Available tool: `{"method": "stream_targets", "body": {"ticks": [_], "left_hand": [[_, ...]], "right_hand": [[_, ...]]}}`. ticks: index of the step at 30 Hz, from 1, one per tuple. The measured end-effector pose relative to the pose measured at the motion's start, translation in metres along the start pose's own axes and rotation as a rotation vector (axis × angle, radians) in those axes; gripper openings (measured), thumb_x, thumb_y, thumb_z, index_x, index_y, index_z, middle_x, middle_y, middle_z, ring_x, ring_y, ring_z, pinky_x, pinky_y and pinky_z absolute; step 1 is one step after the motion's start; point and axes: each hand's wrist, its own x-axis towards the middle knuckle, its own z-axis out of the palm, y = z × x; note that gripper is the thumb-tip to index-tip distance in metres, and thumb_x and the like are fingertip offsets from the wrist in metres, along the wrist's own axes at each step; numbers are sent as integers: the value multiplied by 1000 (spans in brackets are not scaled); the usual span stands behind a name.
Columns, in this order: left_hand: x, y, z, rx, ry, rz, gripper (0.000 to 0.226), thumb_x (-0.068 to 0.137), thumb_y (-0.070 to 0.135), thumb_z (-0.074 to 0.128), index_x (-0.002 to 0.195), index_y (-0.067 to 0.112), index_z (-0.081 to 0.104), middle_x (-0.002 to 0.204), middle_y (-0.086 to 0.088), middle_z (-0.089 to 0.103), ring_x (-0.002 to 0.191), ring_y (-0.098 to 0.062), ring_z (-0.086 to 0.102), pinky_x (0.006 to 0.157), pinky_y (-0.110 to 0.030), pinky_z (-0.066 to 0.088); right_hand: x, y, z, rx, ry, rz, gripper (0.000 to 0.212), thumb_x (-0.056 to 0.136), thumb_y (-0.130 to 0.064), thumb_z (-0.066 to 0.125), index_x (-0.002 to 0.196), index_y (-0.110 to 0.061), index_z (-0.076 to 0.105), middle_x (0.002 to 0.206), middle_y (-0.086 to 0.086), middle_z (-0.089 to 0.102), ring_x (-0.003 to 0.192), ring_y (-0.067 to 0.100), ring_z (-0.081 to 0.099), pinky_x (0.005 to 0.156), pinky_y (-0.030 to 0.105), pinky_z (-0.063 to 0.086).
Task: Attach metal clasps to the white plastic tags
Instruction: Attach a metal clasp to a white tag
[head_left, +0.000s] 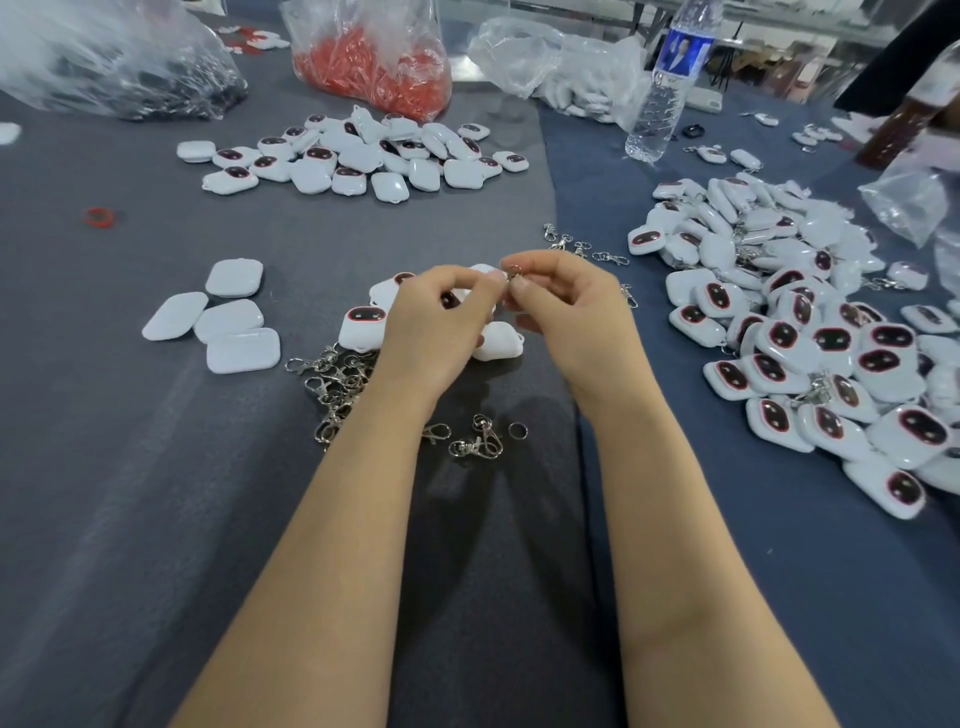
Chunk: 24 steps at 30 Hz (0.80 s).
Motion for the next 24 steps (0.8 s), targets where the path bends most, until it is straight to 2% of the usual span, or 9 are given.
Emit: {"method": "stream_targets", "body": {"ticks": [4, 7, 10, 14, 16, 20, 24], "left_hand": [[-3, 2, 1, 18, -37, 23, 14, 91, 22, 61, 78, 24, 65, 80, 0, 67, 87, -22, 68, 79, -39, 57], [-2, 2, 0, 24, 2, 39, 12, 90, 18, 61, 80, 23, 64, 86, 1, 69, 88, -25, 68, 82, -43, 56], [-3, 2, 1, 31, 15, 51, 16, 90, 14, 59, 79, 26, 64, 88, 2, 69, 88, -20, 69, 83, -44, 55], [-1, 0, 1, 79, 43, 78, 9, 87, 18, 63, 80, 24, 65, 91, -2, 69, 91, -23, 66, 85, -47, 53], [0, -2, 1, 111, 48, 94, 7, 87, 19, 63, 82, 23, 66, 88, -1, 69, 91, -23, 66, 86, -46, 52], [-1, -1, 2, 131, 51, 110, 13, 87, 20, 63, 79, 30, 64, 87, 2, 68, 91, -22, 65, 85, -46, 52], [-2, 1, 3, 131, 70, 132, 17, 86, 18, 61, 76, 31, 62, 86, 3, 68, 90, -23, 65, 85, -48, 52]], "right_hand": [[1, 1, -1, 51, 13, 30, 24, 88, 1, 52, 83, -19, 64, 72, 1, 67, 70, 9, 64, 70, 25, 52], [2, 0, 1, 48, 34, 59, 23, 84, 3, 50, 78, -16, 62, 70, 3, 67, 67, 9, 65, 75, 32, 54], [1, 0, 4, -35, 31, 42, 21, 86, -2, 52, 77, -19, 62, 71, 3, 70, 71, 11, 67, 80, 38, 54], [1, 0, 5, -96, 49, -4, 22, 86, -2, 54, 78, -21, 59, 71, 5, 64, 77, 27, 63, 80, 42, 52], [1, 1, 5, -122, 50, -30, 24, 86, -2, 54, 77, -24, 57, 68, -3, 61, 79, 28, 64, 77, 38, 52], [0, 2, 5, -159, 45, -70, 28, 85, 0, 54, 76, -27, 57, 66, -11, 63, 68, 8, 59, 65, 19, 44], [1, 2, 5, -157, 66, -90, 29, 85, -1, 55, 76, -29, 59, 69, -11, 65, 73, 10, 64, 68, 18, 46]]}}
